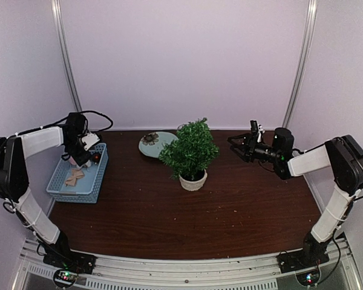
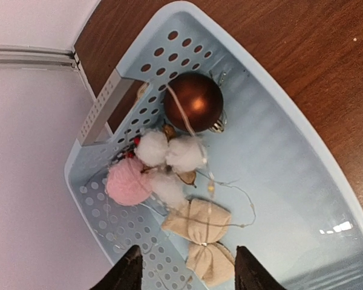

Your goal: Decorate the small christmas tree

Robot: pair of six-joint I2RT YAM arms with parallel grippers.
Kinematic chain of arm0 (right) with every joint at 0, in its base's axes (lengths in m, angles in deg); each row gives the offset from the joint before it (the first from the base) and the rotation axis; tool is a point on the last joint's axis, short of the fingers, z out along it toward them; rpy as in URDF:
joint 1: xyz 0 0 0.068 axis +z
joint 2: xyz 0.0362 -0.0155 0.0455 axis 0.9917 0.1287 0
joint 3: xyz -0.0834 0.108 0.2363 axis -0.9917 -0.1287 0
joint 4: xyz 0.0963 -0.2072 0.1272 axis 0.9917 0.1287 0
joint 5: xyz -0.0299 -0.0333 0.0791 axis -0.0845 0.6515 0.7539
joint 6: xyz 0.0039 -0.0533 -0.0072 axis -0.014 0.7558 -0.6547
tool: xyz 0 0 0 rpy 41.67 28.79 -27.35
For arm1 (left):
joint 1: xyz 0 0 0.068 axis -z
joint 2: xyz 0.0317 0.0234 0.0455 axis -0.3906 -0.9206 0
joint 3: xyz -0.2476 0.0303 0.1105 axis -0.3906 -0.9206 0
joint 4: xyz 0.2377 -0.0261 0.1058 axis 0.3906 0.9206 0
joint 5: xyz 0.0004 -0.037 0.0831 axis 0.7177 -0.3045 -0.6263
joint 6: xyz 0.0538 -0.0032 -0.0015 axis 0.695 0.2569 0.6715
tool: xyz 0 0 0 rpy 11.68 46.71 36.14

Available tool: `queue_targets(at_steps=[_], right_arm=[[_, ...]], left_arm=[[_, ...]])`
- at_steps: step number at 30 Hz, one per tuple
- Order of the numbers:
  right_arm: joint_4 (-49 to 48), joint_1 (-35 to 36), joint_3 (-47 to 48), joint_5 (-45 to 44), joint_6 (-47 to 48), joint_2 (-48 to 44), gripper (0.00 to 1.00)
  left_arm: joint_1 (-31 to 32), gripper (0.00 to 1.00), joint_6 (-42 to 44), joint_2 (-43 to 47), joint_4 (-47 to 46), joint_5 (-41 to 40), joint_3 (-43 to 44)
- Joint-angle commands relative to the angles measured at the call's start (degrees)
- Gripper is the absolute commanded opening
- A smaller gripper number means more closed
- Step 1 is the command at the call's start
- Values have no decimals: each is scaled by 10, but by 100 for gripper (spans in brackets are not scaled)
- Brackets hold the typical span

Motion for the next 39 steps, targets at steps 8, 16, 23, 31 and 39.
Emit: queue_targets(at_steps=[8, 16, 23, 31, 39], right_arm=[[-6, -5, 19, 9, -1, -15, 76], [90, -5, 30, 2, 58, -70, 76], [304, -1, 76, -20, 190, -168, 80], [437, 9, 139, -41, 271, -234, 89], [472, 16, 156, -45, 289, -253, 89]], left_arm=[[4, 0, 20, -4, -97, -38, -14], [69, 0, -29, 117, -92, -122, -8], [81, 0, -133, 225, -19, -64, 80], [83, 0, -214, 257, 22, 26, 200], [84, 0, -230, 248, 28, 55, 260]])
